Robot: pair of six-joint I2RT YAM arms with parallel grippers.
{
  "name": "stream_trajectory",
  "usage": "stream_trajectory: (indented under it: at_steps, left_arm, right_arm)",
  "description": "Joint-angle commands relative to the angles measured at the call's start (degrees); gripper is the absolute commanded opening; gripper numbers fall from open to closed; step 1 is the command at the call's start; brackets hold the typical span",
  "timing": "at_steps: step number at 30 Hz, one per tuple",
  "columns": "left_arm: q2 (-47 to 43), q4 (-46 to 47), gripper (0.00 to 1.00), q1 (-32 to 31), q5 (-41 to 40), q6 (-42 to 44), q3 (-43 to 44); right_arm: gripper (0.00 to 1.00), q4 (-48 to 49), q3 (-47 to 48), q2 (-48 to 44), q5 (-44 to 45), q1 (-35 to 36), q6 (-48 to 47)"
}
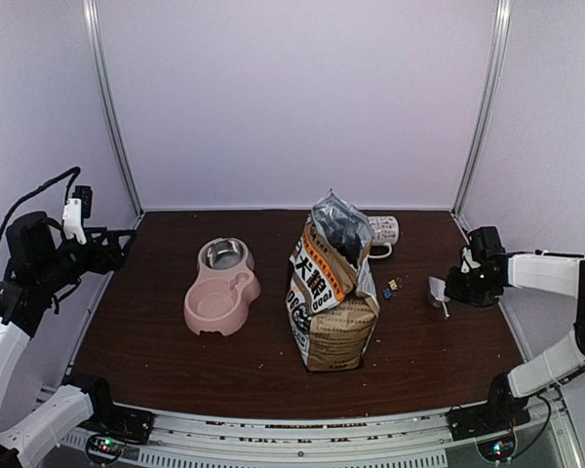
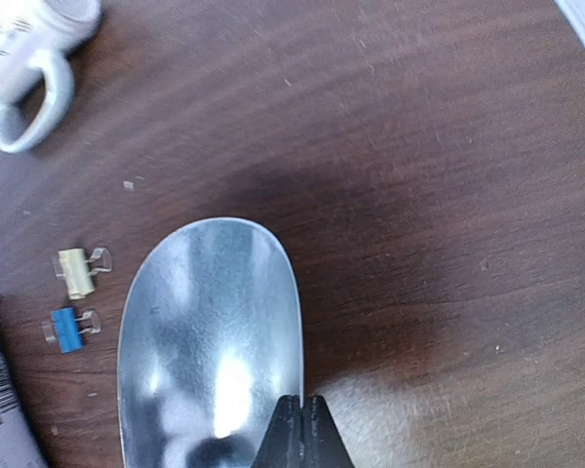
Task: Serve the pet food
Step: Pick up the spatula from the corner of the board, then pass from the right arm to the left
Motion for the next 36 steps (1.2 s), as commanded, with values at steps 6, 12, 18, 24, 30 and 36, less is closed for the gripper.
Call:
stream_trajectory:
  at_steps: [6,12,18,24,30,36]
  left_arm:
    - [-1.68,9.23,0.87,-5.83,0.44,-11.81,-1.65]
    - [3.71,12.51,0.85,-23.79,-9.33,-16.05,4.28]
    - [15.97,17.48,0.84,-40.32,-16.75,-16.8,11.43]
    - [25.74,20.08,0.84,-49.28,-17.63,-17.25,18.65]
    - [29.73,23.54,0.84,-52.21,-15.07,-21.25,21.01]
    - [33.05,28.77,0.85,-52.67,-9.91,-29.44,22.77]
  right_arm:
    - [0.0,-4.73,-1.55,-14.38,-4.64,-0.24,1.44]
    - [0.0,-7.99,0.46,-25.83,-3.64,4.87,7.47]
    - [0.0,-9.85,9.43,-33.55,6.88,18.36,13.15]
    - [0.0,-7.1,18.15,-30.21,17.42,32.1,14.47]
    - [0.0,-0.92,26.99,-20.55,25.71,42.32,10.49]
    - [0.0,0.69,39.91,-8.5,31.2,48.72,5.05]
